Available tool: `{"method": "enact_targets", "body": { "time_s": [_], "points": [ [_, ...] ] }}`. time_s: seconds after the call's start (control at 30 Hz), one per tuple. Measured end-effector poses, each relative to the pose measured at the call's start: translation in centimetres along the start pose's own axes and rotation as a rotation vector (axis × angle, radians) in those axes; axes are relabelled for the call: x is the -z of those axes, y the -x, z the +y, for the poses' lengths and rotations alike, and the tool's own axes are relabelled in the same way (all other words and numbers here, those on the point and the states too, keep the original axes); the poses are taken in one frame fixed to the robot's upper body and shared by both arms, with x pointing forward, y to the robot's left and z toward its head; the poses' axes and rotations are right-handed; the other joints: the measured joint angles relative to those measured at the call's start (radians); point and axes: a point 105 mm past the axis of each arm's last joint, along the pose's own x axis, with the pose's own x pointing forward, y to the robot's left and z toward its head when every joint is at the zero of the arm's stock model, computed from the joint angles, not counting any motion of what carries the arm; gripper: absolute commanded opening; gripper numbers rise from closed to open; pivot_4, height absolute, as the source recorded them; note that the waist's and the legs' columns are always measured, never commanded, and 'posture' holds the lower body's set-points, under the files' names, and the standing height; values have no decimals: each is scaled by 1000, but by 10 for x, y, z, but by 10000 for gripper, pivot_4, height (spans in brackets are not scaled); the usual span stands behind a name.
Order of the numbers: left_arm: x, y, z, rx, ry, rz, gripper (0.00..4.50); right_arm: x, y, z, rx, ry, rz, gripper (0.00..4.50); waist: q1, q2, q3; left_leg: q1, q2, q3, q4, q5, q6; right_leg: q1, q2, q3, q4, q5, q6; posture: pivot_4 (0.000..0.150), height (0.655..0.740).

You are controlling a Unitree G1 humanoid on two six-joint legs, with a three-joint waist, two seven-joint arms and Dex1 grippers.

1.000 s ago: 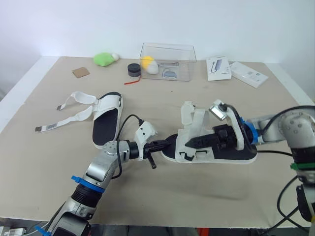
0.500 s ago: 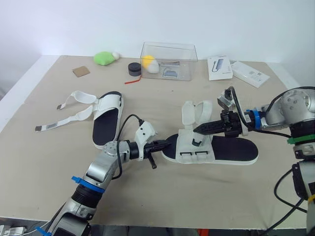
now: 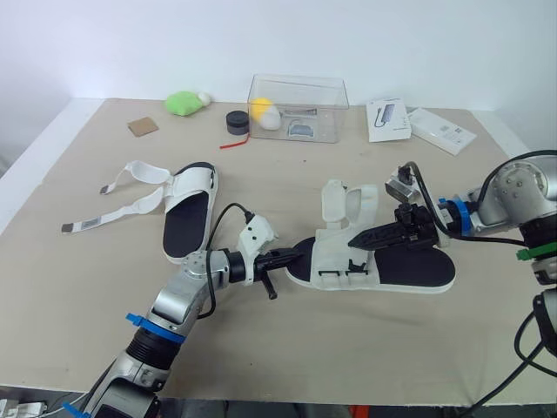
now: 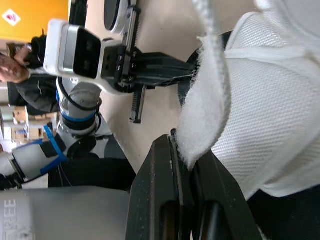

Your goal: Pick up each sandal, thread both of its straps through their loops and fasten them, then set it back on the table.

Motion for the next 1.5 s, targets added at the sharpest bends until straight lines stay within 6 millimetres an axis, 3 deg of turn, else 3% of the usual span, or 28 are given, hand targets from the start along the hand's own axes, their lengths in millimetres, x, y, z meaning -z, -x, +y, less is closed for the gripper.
{"method": "enact_targets", "body": {
  "time_s": [0.43, 0.57, 0.77, 1.07, 1.23, 1.37, 1.43, 1.5],
  "points": [
    [-1, -1, 0, -1, -3, -3, 0, 13, -8, -14, 109, 150, 66, 591, 0, 0, 0, 0, 0, 0, 0, 0, 0, 0, 0, 0, 0, -1, 0, 1500, 7400],
    [-1, -1, 0, -1, -3, -4, 0, 15, -8, -13, 93, 195, 70, 591, 0, 0, 0, 0, 0, 0, 0, 0, 0, 0, 0, 0, 0, -1, 1, 1500, 7400],
    [-1, -1, 0, 0, -3, -3, 0, 22, -9, 3, 12, 271, 114, 591, 2, 0, 0, -1, 0, 0, 0, 0, -1, 0, 0, -1, 0, -1, 1, 1500, 7400],
    [-1, -2, -1, 4, -4, -4, 0, 35, -12, -7, 10, 353, 152, 591, 9, 1, 0, -1, 0, 0, 0, 0, -1, 0, -1, -1, 0, -1, 1, 1500, 7400],
    [-1, -2, -1, 1, -4, -3, 0, 36, -9, -7, 11, 391, 140, 18381, 15, 1, 0, 0, 0, 0, 0, 0, -1, 0, -1, -1, 0, -1, 1, 1500, 7400],
    [0, -2, -1, -2, -4, 1, 0, 28, 4, 3, -23, 378, 64, 38439, 19, 1, 0, 0, 0, 0, 0, 0, -1, 0, -1, -1, 0, -1, 1, 1500, 7400],
    [1, -2, -1, -2, -3, 4, 0, 25, 14, 10, -39, 383, 25, 43144, 20, 1, 0, 0, 0, 0, 0, 0, -1, 0, 0, -1, 0, -1, 1, 1500, 7400],
    [2, -2, -1, 1, -1, 8, 0, 31, 30, 17, -78, 380, -16, 43144, 24, 1, 0, 0, 0, 0, 0, -1, 0, 0, -1, -1, 0, -2, 1, 1500, 7400]
  ]
}}
